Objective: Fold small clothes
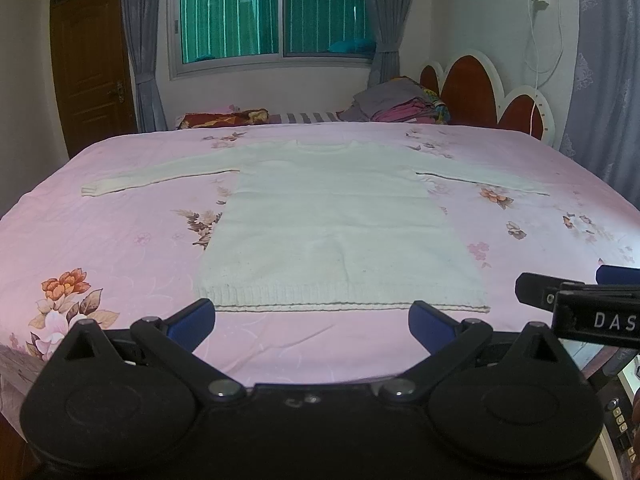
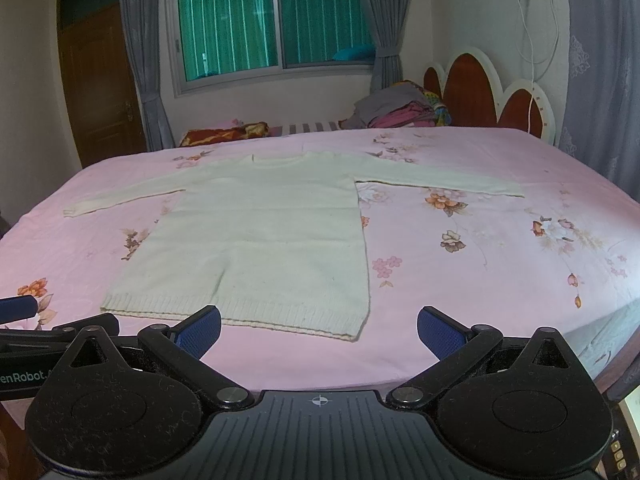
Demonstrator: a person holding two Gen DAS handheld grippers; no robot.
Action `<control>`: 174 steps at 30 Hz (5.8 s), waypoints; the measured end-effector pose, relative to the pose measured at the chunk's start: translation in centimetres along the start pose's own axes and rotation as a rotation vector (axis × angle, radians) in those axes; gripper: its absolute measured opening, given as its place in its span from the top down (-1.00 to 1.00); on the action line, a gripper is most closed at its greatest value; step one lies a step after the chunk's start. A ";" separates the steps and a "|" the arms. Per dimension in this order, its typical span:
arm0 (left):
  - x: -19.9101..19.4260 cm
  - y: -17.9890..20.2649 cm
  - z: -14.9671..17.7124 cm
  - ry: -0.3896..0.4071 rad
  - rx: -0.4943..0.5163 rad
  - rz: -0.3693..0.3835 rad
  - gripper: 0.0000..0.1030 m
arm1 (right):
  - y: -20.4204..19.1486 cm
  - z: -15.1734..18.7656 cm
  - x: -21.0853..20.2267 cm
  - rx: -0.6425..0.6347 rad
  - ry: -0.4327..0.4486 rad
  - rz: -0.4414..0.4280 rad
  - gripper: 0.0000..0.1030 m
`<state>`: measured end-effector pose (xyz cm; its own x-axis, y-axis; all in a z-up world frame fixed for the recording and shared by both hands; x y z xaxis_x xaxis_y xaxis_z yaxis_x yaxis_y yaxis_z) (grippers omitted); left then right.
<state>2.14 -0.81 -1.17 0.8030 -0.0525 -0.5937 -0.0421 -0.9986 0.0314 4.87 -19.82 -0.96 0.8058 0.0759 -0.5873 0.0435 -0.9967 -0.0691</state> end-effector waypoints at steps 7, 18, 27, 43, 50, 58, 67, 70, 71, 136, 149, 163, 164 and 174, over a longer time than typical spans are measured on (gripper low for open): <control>0.1 0.0 0.0 -0.004 -0.003 0.001 -0.99 | 0.0 0.0 0.1 0.001 -0.002 0.001 -1.00; 0.3 0.0 0.0 -0.008 -0.008 0.002 -0.99 | -0.1 -0.2 0.3 0.001 -0.005 0.001 -1.00; 0.4 -0.1 0.0 -0.010 -0.012 0.001 -0.99 | -0.2 0.1 0.4 -0.001 -0.005 0.001 -1.00; 1.1 0.1 0.1 -0.016 -0.011 0.008 -0.99 | 0.1 0.2 0.5 -0.001 -0.012 0.005 -1.00; 1.9 -0.2 -1.1 -0.005 -0.005 0.002 -0.99 | 0.5 -0.2 0.7 0.004 -0.002 0.011 -1.00; 3.6 -0.3 -2.9 0.005 0.002 0.022 -0.99 | 0.7 -2.4 2.4 0.013 0.011 0.019 -1.00; 8.2 -2.6 -6.0 -0.004 -0.066 0.039 -0.99 | 0.6 -5.2 6.6 0.009 0.005 0.032 -1.00; 9.8 -3.4 -7.3 0.011 -0.098 0.070 -1.00 | 0.6 -6.1 8.2 0.009 0.002 0.041 -1.00; 10.4 -3.6 -7.8 0.019 -0.104 0.075 -1.00 | 0.7 -6.6 8.8 0.010 0.005 0.044 -1.00; 39.2 -8.0 -20.1 -0.217 -0.100 0.023 -0.99 | 23.1 -22.4 39.8 0.375 -0.039 0.153 0.97; 37.2 -20.3 -18.8 -0.185 -0.200 0.040 -0.85 | -5.8 -21.1 43.5 -0.027 -0.050 -0.092 0.97; 37.9 -21.8 -19.3 -0.183 -0.230 0.082 -0.78 | -17.6 -17.6 48.1 -0.189 -0.120 -0.179 0.92; 38.2 -21.2 -19.6 -0.182 -0.232 0.100 -0.77 | -17.5 -17.6 47.9 -0.192 -0.120 -0.184 0.61; 46.0 -14.2 -21.1 -0.256 -0.312 0.316 0.05 | -6.3 -18.2 43.6 -0.025 -0.098 -0.121 0.56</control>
<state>52.26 11.00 -11.97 0.6063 -0.3896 -0.6933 -0.0488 -0.8884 0.4565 50.46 -10.73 -11.47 0.7326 0.1973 -0.6515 0.1528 -0.9803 -0.1250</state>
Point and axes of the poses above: each gripper's, at about its wrist camera, not at the fingertips, and x roughly the way its jaws point, y to its right, z to its underside, the point moved 2 cm from there along x, roughly the way its jaws point, and after that the axes turned 5 degrees about z, right-handed, at the moved point
